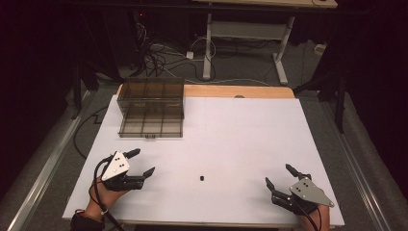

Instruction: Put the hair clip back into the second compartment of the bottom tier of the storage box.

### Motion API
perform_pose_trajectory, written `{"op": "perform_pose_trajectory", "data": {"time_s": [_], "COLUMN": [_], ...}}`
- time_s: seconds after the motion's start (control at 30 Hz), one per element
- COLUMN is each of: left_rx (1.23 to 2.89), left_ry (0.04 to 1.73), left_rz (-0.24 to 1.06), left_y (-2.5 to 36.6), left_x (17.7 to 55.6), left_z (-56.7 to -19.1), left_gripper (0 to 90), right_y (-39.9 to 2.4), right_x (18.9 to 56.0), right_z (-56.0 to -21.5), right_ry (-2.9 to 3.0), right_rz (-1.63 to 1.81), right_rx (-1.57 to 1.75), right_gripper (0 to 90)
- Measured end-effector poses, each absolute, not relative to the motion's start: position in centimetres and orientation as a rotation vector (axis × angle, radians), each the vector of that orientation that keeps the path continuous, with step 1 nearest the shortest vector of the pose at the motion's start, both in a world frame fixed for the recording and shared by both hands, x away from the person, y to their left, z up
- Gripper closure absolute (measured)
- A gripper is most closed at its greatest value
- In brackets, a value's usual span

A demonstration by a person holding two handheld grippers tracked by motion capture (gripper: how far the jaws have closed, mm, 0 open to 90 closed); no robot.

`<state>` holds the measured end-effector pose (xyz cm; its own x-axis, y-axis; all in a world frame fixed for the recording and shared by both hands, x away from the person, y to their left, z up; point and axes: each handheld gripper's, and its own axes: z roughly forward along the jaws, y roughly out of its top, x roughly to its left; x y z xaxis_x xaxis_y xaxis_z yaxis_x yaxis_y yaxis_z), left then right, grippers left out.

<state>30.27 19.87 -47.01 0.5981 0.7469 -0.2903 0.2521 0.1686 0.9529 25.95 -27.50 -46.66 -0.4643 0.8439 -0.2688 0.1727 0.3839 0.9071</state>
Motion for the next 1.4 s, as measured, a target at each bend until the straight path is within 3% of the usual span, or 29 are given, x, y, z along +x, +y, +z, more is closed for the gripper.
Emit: {"op": "perform_pose_trajectory", "data": {"time_s": [0.57, 0.8, 1.03, 1.4], "left_rx": [1.540, 1.624, 1.685, 1.834], "left_ry": [0.994, 0.966, 0.935, 0.876], "left_rz": [0.400, 0.292, 0.120, -0.001], "left_y": [17.8, 14.7, 10.8, 5.8], "left_x": [30.4, 30.3, 30.2, 31.1], "left_z": [-47.6, -46.4, -45.9, -47.7], "left_gripper": [21.2, 24.2, 32.3, 47.2], "right_y": [-27.2, -27.2, -27.0, -26.9], "right_x": [26.2, 26.3, 26.3, 26.4], "right_z": [-46.9, -46.9, -47.0, -47.2], "right_ry": [1.894, 1.895, 1.907, 1.922], "right_rz": [1.081, 1.075, 1.067, 1.058], "right_rx": [0.870, 0.875, 0.870, 0.869], "right_gripper": [22.7, 22.7, 22.7, 22.7]}}
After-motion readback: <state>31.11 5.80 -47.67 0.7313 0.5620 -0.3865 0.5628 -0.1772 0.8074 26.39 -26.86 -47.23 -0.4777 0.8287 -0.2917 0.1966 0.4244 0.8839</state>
